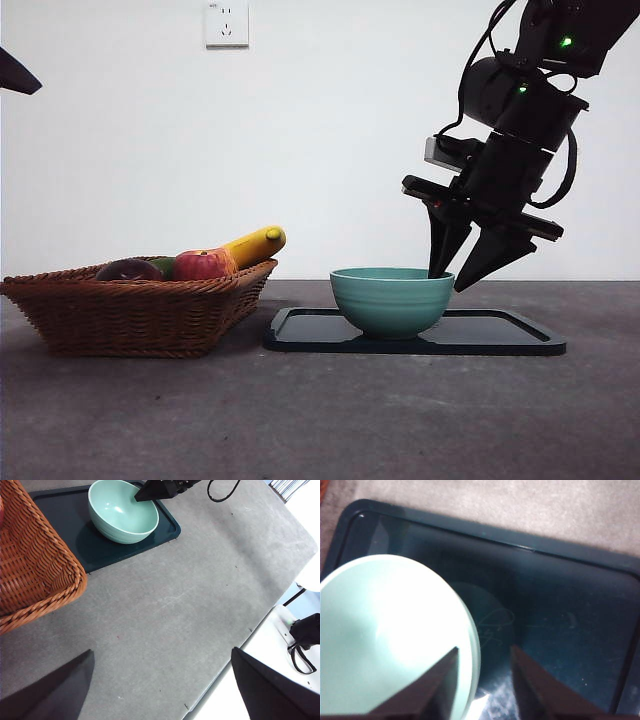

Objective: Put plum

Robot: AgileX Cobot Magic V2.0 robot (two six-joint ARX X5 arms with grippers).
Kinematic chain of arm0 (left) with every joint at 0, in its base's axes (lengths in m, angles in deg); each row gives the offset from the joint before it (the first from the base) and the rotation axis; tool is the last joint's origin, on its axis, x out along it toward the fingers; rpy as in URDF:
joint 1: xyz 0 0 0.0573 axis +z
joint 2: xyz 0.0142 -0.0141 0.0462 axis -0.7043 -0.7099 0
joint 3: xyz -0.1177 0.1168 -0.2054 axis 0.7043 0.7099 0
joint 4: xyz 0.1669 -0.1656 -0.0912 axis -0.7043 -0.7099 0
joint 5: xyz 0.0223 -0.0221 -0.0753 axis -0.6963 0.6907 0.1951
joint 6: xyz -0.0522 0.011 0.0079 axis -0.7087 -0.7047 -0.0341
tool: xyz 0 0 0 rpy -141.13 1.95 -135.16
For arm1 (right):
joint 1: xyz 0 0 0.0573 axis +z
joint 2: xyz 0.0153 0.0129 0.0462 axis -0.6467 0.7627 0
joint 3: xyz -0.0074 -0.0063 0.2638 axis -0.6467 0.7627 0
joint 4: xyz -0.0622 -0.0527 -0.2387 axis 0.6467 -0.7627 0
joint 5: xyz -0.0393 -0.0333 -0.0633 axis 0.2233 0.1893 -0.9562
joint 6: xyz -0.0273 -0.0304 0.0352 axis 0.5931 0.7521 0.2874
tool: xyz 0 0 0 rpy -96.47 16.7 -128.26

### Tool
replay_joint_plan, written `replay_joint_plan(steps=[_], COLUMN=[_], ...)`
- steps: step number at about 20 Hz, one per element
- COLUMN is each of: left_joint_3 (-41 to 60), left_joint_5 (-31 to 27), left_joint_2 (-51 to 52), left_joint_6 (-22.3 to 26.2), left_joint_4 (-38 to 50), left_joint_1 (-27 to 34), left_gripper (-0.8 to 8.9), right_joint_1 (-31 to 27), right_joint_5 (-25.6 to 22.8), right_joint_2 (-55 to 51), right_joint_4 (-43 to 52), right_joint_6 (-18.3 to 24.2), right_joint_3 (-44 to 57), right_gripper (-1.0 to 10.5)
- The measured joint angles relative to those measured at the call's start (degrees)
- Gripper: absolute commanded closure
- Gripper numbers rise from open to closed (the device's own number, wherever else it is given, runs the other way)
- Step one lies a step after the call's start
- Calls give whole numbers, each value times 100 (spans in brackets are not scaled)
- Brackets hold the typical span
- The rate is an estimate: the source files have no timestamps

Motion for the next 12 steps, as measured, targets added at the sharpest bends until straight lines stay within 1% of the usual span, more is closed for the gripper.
replay_joint_plan(steps=[3,5,10,12], left_joint_3=[0,0,0,0], left_joint_5=[0,0,2,0], left_joint_2=[0,0,0,0], left_joint_6=[0,0,2,2], left_joint_4=[0,0,0,0], left_joint_1=[0,0,0,0], left_gripper=[377,377,377,377], right_joint_1=[0,2,2,2], right_joint_5=[0,17,11,4], right_joint_2=[0,0,-24,-275], right_joint_4=[2,4,77,66], right_joint_6=[0,0,0,0], right_joint_3=[0,0,-2,-2], right_gripper=[910,933,934,934])
